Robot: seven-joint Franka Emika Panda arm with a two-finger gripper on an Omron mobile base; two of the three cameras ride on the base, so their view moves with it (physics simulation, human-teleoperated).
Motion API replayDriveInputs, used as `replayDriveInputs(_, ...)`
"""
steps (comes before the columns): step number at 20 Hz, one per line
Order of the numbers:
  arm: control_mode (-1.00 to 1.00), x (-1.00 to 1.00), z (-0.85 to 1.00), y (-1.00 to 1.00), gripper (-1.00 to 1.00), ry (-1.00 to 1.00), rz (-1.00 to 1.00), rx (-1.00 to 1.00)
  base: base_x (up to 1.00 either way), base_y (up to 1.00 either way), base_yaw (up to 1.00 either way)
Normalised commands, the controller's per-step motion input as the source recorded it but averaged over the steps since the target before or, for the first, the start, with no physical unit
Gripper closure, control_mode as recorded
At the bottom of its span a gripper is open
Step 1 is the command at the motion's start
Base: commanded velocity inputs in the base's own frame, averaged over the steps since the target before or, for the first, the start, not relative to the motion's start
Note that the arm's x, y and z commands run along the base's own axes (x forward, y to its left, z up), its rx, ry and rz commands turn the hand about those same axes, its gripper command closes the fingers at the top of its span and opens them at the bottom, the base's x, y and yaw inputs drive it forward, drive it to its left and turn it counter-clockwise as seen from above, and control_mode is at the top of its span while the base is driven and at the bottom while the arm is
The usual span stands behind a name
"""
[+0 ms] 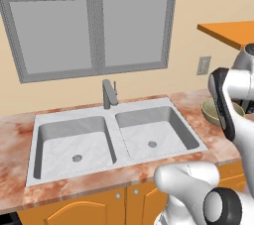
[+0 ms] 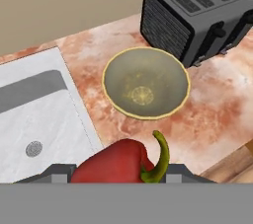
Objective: Pick the apples from the cabinet and place them in one bowl. Pick the bell pepper from the sink and place it in the other bowl.
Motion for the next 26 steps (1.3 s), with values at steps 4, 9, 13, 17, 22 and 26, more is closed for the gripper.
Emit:
replayDriveInputs(4,-1.00,0.02,0.00,-0.49,1.00,0.00,-0.01,0.09,0.00,0.00,0.00)
replayDriveInputs(9,-1.00,0.08,-0.12,-0.33,1.00,-0.01,-0.04,0.14,0.00,0.00,0.00)
replayDriveInputs(13,-1.00,0.14,-0.17,-0.23,1.00,-0.02,-0.05,0.14,0.00,0.00,0.00)
replayDriveInputs(17,-1.00,0.18,-0.17,-0.15,1.00,0.00,-0.06,0.12,0.00,0.00,0.00)
replayDriveInputs(22,-1.00,0.20,-0.16,-0.17,1.00,0.00,-0.09,0.02,0.00,0.00,0.00)
replayDriveInputs(26,-1.00,0.21,-0.16,-0.19,1.00,0.00,-0.10,0.00,0.00,0.00,0.00)
